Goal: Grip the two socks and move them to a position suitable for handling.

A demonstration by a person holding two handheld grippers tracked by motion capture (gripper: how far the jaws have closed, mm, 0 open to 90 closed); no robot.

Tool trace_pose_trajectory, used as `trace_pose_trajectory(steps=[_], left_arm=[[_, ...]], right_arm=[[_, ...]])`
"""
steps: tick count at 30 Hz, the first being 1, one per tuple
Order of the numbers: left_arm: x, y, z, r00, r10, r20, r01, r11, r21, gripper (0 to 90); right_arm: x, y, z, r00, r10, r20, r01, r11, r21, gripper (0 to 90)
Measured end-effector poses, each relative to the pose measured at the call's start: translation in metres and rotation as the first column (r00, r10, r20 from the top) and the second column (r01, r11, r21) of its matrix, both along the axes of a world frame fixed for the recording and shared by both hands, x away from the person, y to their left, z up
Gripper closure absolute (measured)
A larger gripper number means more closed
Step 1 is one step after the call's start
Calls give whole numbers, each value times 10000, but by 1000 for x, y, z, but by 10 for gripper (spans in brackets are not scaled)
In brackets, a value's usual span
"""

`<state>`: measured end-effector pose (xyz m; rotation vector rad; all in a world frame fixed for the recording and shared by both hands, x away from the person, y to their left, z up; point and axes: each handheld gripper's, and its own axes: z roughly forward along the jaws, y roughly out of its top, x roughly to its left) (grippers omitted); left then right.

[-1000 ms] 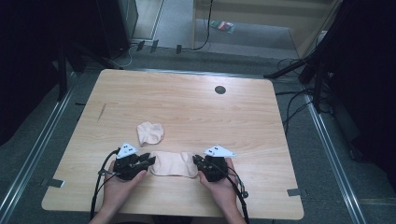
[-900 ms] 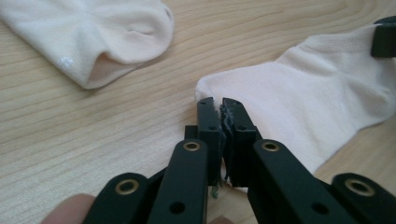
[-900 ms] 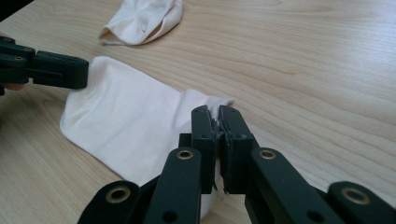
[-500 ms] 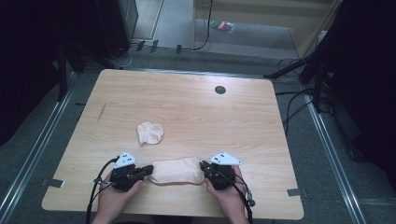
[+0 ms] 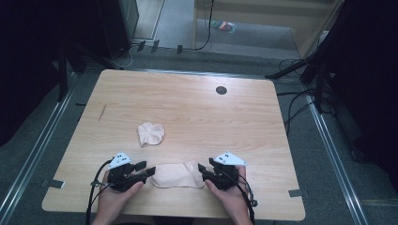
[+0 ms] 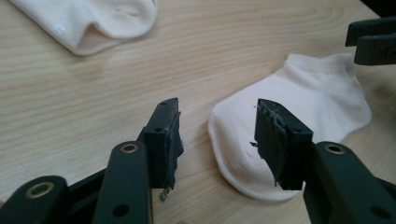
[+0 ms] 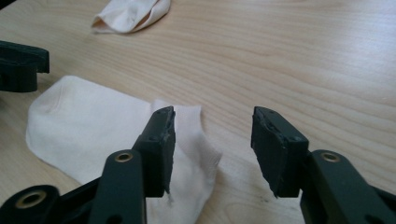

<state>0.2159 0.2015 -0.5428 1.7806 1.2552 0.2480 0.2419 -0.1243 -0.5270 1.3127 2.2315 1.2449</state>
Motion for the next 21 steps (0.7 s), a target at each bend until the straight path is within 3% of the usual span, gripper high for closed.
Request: trace_pose_trajectory(steps=[3,7,10,13,15,19,20,21], left_arm=[[3,4,2,9989,394,260,-395,9992,49,487],[13,12,2,9946,1000,294,-1002,9949,59,502],[18,17,0,9925,1192,276,-1195,9928,85,504],[18,26,0,9887,1333,685,-1347,9908,150,495],[17,38,2,9813,1499,1211,-1520,9883,87,478],[16,65,5,9559,2197,1950,-2240,9746,3,380],[17,76,5,9456,2493,2093,-2566,9665,83,357],[17,83,4,9407,2721,2025,-2797,9600,90,316]], right_arm=[[1,-1,-1,9998,-107,184,106,9999,61,470],[4,5,-1,9985,-118,534,117,9999,33,508],[10,15,7,9983,-45,580,17,9988,491,531],[18,29,20,9968,170,787,-216,9981,582,548],[25,41,29,9946,337,983,-382,9983,443,553],[40,67,41,9904,593,1249,-640,9974,338,554],[43,72,41,9902,645,1238,-688,9971,310,556],[50,81,42,9905,718,1176,-762,9965,338,560]])
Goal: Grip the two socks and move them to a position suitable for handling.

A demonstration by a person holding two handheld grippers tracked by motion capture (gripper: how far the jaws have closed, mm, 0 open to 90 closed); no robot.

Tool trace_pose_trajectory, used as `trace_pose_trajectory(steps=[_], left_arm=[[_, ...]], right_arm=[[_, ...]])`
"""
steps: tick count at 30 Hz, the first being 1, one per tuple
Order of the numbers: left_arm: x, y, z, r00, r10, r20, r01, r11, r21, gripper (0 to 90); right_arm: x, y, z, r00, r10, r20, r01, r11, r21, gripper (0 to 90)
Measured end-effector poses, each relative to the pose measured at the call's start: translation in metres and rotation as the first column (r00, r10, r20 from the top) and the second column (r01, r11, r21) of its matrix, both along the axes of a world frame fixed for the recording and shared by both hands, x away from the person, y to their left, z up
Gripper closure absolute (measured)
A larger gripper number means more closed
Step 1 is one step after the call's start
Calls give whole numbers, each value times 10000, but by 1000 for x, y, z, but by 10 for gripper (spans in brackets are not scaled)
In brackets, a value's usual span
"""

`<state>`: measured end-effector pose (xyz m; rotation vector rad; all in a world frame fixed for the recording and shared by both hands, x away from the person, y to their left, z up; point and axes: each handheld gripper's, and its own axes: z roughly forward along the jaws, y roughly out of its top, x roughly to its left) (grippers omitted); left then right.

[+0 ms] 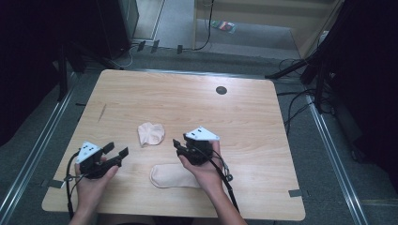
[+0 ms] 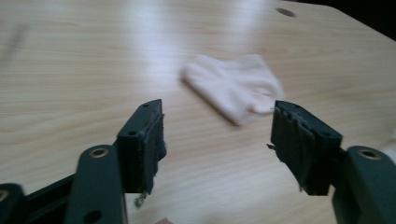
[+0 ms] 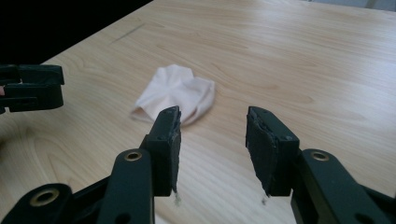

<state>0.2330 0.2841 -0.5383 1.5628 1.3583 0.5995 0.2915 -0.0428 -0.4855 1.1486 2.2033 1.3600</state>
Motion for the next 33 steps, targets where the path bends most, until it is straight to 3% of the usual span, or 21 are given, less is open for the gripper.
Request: trace_pose_trajectory(steps=[4,7,11,15,21,26,28,31,33], left_arm=[[3,17,-3,9974,694,-205,-700,9971,-311,235],[8,17,-9,9945,948,-444,-953,9954,-95,162],[11,14,-11,9937,977,-543,-977,9952,20,145],[11,16,-12,9932,974,-638,-984,9951,-131,147],[13,14,-13,9918,1009,-782,-1016,9948,-54,152],[14,15,-14,9903,1015,-953,-1038,9944,-195,155],[14,15,-14,9902,1021,-958,-1044,9944,-191,155],[14,14,-14,9908,969,-943,-980,9952,-71,155],[14,13,-14,9910,958,-938,-966,9953,-33,155]], right_arm=[[16,21,-6,9995,127,-301,-129,9999,-49,567],[31,36,-13,9991,39,-414,-54,9993,-365,569],[47,51,-22,9984,-32,-557,-4,9979,-645,547],[60,68,-29,9969,122,-781,-197,9952,-959,517],[73,84,-37,9935,200,-1119,-345,9910,-1292,493],[73,100,-48,9955,445,-842,-653,9623,-2640,498],[73,104,-54,9958,380,-829,-608,9540,-2934,522],[74,101,-55,9927,282,-1173,-571,9662,-2515,631],[74,100,-56,9893,469,-1384,-764,9735,-2157,788]])
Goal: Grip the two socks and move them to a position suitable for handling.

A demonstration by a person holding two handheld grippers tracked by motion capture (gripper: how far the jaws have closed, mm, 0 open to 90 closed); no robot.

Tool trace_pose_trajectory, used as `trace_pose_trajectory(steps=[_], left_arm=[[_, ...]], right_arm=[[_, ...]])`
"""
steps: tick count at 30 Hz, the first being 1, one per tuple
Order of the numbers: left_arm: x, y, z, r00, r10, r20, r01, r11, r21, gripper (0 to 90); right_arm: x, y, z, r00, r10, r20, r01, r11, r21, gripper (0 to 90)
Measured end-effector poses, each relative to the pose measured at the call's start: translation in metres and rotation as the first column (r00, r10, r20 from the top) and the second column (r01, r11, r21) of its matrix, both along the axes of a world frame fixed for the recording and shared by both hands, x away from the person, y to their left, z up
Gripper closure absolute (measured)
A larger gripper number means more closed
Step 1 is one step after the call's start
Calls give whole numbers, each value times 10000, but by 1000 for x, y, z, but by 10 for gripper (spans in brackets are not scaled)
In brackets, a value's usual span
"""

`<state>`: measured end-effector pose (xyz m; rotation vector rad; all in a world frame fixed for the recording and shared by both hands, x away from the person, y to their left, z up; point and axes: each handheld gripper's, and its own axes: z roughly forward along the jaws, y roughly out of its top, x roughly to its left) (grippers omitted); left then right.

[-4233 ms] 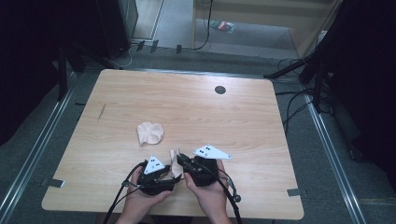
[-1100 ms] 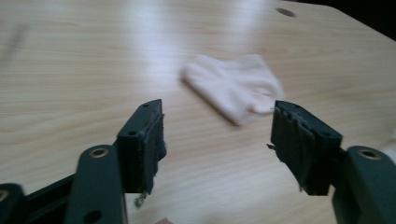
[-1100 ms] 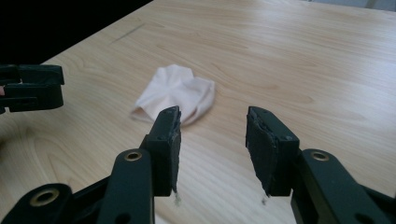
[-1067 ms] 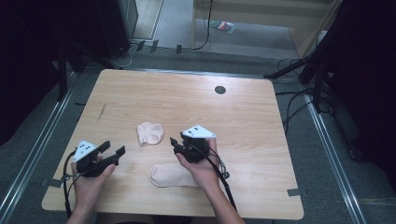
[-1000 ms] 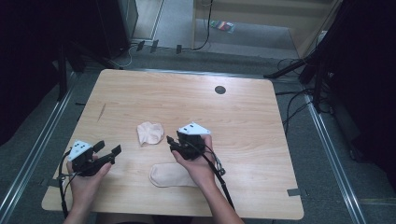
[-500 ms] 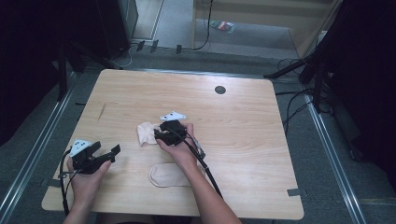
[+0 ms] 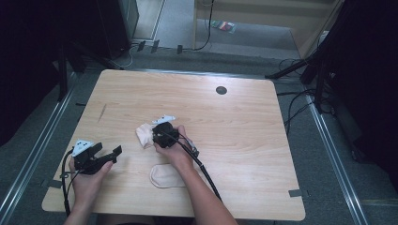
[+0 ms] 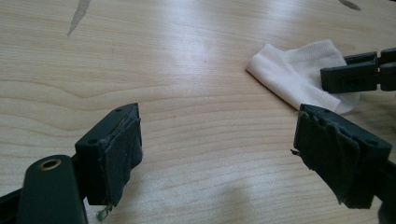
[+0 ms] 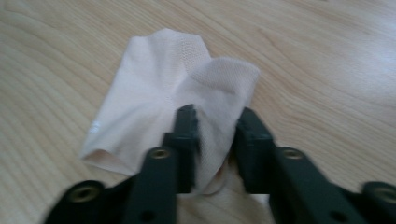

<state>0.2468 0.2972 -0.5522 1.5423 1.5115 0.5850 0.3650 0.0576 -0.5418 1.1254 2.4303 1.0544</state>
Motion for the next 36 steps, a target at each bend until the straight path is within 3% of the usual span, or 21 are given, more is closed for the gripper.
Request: trace_pose_trajectory(steps=[4,7,11,19,29,32,34,36], left_arm=[[0,0,0,10000,21,20,-21,10000,-51,155],[0,1,0,10000,3,13,-3,10000,-67,155],[0,0,0,10000,8,5,-8,10000,-16,155],[0,-1,0,10000,-9,45,9,10000,49,155],[-1,-2,1,9999,9,123,-11,9998,178,155],[-3,-7,5,9997,-218,78,216,9994,276,158],[-3,-13,8,9987,-486,136,488,9986,-182,158],[-3,-20,10,9975,-671,237,671,9977,-10,158]], right_arm=[[-3,3,4,9999,130,-36,-131,9994,-321,848],[-4,-3,10,9996,13,-269,-13,10000,4,852],[-7,-17,29,9997,-221,-57,224,9980,583,854],[-22,-48,59,9966,-767,291,731,9912,1107,854],[-33,-93,65,9906,-1363,138,1320,9768,1686,854],[-37,-103,67,9876,-1570,68,1526,9681,1989,854],[-42,-109,66,9862,-1655,94,1603,9664,2011,853],[-44,-113,62,9846,-1745,69,1701,9669,1903,853]])
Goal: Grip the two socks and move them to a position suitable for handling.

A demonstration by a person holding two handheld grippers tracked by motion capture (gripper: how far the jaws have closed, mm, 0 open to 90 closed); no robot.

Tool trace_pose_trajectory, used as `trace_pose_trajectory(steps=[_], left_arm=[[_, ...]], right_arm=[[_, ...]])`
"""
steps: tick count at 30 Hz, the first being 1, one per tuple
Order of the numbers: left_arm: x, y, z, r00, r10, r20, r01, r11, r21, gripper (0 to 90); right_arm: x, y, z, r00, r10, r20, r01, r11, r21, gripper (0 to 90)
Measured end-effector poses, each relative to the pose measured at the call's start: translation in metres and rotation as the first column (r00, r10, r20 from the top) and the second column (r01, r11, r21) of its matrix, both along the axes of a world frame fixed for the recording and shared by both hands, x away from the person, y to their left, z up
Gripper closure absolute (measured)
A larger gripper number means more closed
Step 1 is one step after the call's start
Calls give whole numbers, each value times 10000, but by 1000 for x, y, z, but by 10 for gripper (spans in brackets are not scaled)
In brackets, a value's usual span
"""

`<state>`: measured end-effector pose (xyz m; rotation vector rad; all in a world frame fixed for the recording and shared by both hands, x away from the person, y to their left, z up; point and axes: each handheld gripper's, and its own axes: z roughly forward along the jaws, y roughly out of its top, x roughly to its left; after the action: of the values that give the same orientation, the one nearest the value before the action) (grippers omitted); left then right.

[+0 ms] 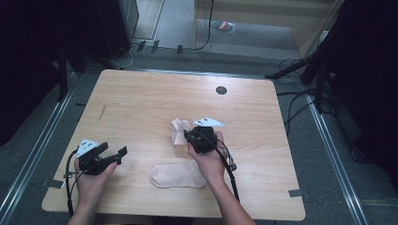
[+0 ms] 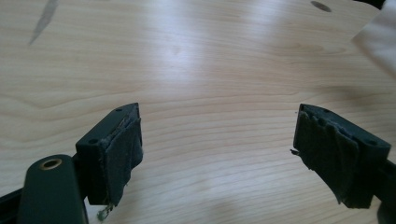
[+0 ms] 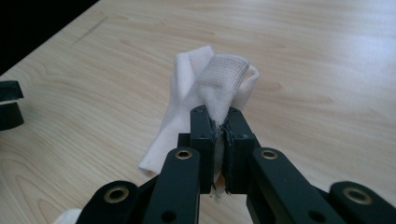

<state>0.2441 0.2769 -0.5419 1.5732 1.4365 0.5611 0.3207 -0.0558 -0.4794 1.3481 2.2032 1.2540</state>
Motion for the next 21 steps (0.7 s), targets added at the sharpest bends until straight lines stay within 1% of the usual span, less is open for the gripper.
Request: trace_pose_trajectory(steps=[1,2,4,6,7,9,10,12,13,14,15,18,19,21], left_arm=[[0,-2,0,9999,-121,6,121,9999,28,158],[1,-4,0,9998,-212,-4,212,9998,-35,158],[1,-5,0,9995,-307,-40,307,9995,-55,158],[1,-4,0,9995,-305,-30,305,9995,-88,159],[1,-4,-1,9994,-346,-43,345,9993,-114,159],[1,-4,-3,9995,-287,-89,286,9995,-144,160],[2,-4,-4,9995,-297,-116,295,9995,-143,160],[2,-4,-6,9993,-341,-173,339,9994,-104,160],[2,-4,-6,9992,-357,-177,355,9993,-141,160],[3,-4,-7,9992,-349,-174,346,9993,-147,160],[3,-4,-7,9992,-357,-170,354,9993,-141,160],[3,-6,-8,9991,-380,-210,378,9992,-125,160],[3,-7,-8,9991,-379,-171,377,9992,-99,160],[3,-7,-8,9987,-461,-202,461,9989,19,160]], right_arm=[[0,-3,-5,9998,-85,-161,85,10000,11,854],[0,-7,-10,9993,-172,-317,174,9998,51,854],[2,-13,-21,9966,-335,-757,350,9992,187,853],[2,-17,-31,9947,-448,-930,469,9987,199,853],[2,-19,-36,9934,-440,-1058,453,9989,97,852],[3,-22,-45,9926,-433,-1137,435,9991,-4,840],[4,-24,-48,9907,-438,-1289,444,9990,19,820],[7,-27,-52,9885,-409,-1459,417,9991,28,661],[8,-29,-54,9880,-360,-1503,363,9993,-9,602],[9,-32,-53,9877,-299,-1536,314,9995,72,590],[9,-34,-53,9894,-237,-1432,260,9996,140,582],[11,-40,-46,9927,-381,-1142,424,9985,353,555],[13,-42,-42,9941,-533,-949,565,9979,317,552],[17,-42,-38,9947,-636,-805,660,9974,276,552]])
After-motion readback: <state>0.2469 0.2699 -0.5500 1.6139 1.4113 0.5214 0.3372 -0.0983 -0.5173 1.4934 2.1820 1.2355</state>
